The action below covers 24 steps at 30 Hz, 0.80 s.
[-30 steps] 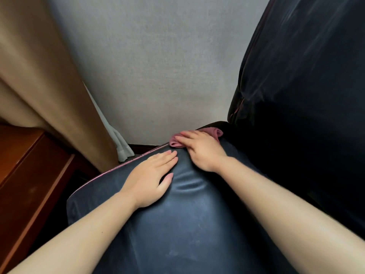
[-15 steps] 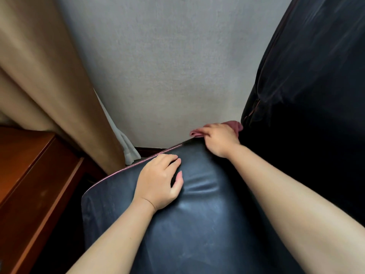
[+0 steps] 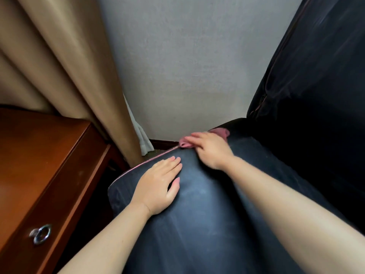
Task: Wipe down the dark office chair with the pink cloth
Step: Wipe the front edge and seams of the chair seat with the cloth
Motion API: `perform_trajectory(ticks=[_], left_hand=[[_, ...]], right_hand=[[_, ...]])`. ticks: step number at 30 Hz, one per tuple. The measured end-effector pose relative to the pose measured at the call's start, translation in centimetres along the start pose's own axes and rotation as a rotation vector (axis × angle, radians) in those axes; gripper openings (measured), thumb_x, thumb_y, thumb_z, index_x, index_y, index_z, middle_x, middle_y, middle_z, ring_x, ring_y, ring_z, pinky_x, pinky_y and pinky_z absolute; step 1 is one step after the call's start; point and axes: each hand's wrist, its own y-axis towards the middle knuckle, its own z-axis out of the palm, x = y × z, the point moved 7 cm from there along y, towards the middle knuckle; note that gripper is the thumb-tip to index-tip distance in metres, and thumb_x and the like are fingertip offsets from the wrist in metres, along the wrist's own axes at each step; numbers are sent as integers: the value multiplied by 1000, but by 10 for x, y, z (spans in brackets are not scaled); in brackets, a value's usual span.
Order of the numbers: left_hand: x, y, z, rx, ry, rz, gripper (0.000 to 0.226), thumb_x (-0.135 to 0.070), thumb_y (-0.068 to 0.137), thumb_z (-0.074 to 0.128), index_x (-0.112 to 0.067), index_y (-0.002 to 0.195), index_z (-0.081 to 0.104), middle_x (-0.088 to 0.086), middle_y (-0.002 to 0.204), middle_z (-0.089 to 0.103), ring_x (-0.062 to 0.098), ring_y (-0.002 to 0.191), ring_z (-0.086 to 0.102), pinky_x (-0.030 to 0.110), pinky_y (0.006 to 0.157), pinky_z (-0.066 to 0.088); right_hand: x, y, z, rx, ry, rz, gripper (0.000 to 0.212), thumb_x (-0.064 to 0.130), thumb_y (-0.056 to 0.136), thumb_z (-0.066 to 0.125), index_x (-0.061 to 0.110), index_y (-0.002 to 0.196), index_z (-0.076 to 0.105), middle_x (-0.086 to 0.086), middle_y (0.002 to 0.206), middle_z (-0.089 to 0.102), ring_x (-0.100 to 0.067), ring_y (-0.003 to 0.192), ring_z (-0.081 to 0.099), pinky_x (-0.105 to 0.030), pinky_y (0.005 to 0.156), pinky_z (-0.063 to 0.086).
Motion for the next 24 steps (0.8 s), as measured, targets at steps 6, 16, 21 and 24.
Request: perform_trajectory(ticks=[6,16,21,24], left_hand=[[12,-28,-14,-196,-59,-83,39,-22,87,43,-5,106,72,7,117,67,25,111,63,29,101,38],[26,-41,-20,-387,-114,-233,35,-18,85,45,-3,97,75,7,102,72,23,99,68,25,96,42],[26,-38,-20,-422,-102,-236,36,-19,85,44,-5,94,76,5,101,73,22,99,67,25,95,43],[29,-34,-18,-434,-80,-239,35,-18,86,44,-5,95,75,6,100,73,23,98,68,31,91,46]], right_hand=[[50,3,19,-33,-32,23,42,20,91,37,26,128,57,0,134,52,-24,125,43,-32,102,27],[75,-8,26,-45,-41,-13,40,20,95,40,27,132,52,4,141,46,-19,130,38,-30,105,20],[37,14,11,-8,-43,128,40,20,95,38,29,133,51,4,138,50,-19,128,41,-30,106,27],[69,-8,22,-116,3,63,38,22,95,40,26,129,55,4,138,50,-20,129,39,-31,106,21]])
